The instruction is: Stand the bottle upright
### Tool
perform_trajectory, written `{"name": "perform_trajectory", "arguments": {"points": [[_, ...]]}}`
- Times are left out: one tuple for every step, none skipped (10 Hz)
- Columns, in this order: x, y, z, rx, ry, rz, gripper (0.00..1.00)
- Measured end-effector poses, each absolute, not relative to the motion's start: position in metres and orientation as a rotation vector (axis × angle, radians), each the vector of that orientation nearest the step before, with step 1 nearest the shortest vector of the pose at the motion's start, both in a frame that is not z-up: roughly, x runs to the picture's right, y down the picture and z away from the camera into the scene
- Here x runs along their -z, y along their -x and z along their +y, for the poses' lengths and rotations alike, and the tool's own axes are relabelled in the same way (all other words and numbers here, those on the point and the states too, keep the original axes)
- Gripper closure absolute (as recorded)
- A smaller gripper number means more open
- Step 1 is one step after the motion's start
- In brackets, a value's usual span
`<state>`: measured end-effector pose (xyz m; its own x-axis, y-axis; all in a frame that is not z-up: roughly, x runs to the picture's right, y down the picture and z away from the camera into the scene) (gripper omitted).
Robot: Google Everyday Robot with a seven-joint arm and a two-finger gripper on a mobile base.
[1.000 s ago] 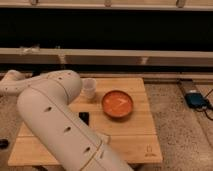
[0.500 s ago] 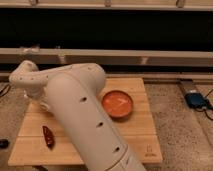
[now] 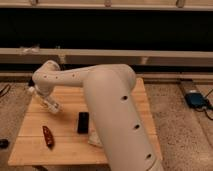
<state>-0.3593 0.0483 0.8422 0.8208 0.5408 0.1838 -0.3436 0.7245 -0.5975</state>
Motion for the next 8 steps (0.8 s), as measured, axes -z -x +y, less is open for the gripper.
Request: {"name": "perform_trajectory", "arguments": {"points": [[-0.842,0.353,0.047,-0.518,0.574,-0.409,1.00],[-0.841,0.349,0.046,-0.524,0.567,-0.440,1.00],[-0.840,0.345,0.044,-0.526,0.547,-0.486,1.00],[-0.837,0.342,0.042,-0.525,0.525,-0.530,1.00],[-0.836,0.341,0.040,-0.525,0.512,-0.552,1.00],[-0.834,0.336,0.038,-0.527,0.490,-0.585,1.00],[-0.835,0.329,0.036,-0.539,0.470,-0.604,1.00],[-0.835,0.328,0.037,-0.548,0.461,-0.617,1.00]]}}
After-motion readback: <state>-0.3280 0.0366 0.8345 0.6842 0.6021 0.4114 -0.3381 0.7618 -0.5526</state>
